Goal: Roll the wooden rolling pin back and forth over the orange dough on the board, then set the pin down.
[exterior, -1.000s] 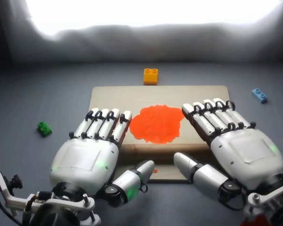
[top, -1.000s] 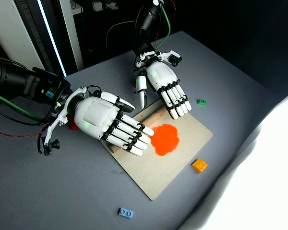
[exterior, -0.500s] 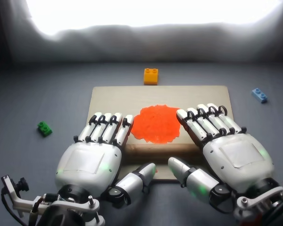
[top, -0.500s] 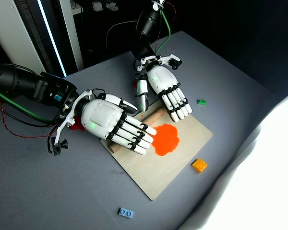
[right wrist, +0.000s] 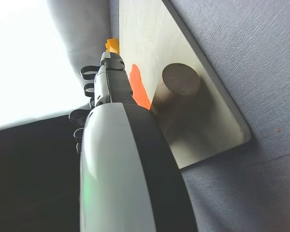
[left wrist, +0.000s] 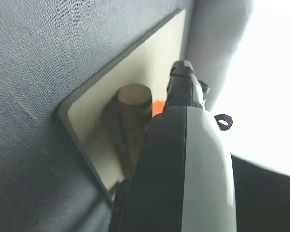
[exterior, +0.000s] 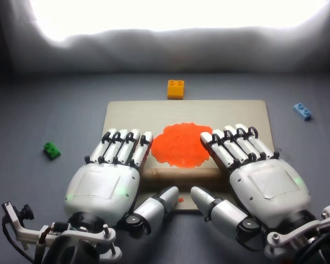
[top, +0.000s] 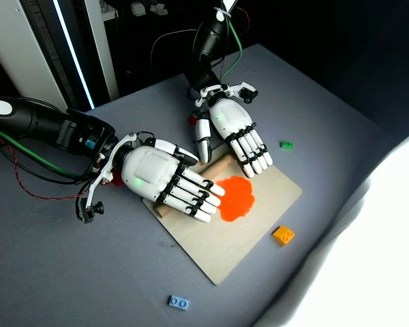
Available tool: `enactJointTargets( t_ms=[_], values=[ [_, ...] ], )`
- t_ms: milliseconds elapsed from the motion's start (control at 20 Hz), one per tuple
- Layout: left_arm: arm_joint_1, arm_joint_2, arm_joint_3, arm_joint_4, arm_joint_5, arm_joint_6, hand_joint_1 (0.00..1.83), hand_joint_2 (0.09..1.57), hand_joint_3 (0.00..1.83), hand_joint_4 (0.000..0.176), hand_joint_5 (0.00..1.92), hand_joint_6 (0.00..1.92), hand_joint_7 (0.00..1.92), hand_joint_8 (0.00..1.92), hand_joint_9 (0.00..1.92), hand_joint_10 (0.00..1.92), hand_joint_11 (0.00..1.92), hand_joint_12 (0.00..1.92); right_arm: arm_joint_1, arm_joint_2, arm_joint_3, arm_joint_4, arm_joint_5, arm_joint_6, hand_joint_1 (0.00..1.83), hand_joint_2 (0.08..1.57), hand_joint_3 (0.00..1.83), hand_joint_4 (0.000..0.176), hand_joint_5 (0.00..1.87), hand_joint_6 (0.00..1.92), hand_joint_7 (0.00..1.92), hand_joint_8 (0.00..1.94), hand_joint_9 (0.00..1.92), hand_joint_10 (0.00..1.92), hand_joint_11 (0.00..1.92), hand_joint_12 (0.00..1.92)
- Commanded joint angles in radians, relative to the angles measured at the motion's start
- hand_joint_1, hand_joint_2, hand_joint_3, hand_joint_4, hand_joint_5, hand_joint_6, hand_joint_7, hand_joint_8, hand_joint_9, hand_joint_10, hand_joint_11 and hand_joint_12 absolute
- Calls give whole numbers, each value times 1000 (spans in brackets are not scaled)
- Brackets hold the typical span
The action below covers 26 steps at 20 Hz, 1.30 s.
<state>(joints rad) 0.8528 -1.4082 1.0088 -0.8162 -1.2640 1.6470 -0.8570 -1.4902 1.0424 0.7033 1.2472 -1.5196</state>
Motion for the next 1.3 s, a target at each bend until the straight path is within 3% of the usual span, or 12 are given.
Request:
enactJointTargets(
  t_ms=[0, 1250],
  values=[
    [-2, -4, 5, 66, -92, -4, 0, 1294, 6, 0, 0, 0, 4, 1, 0, 0, 0, 0, 10, 0, 6, -68, 94, 0, 0, 1336, 16, 0, 66, 10, 63, 2, 12, 4, 0, 0],
    [-25, -36, 65, 70, -84, -11, 0, 1372, 32, 0, 0, 0, 0, 0, 0, 0, 0, 0, 34, -57, 80, -37, 80, -29, 0, 1465, 47, 0, 38, 4, 45, 4, 0, 0, 0, 0]
  ],
)
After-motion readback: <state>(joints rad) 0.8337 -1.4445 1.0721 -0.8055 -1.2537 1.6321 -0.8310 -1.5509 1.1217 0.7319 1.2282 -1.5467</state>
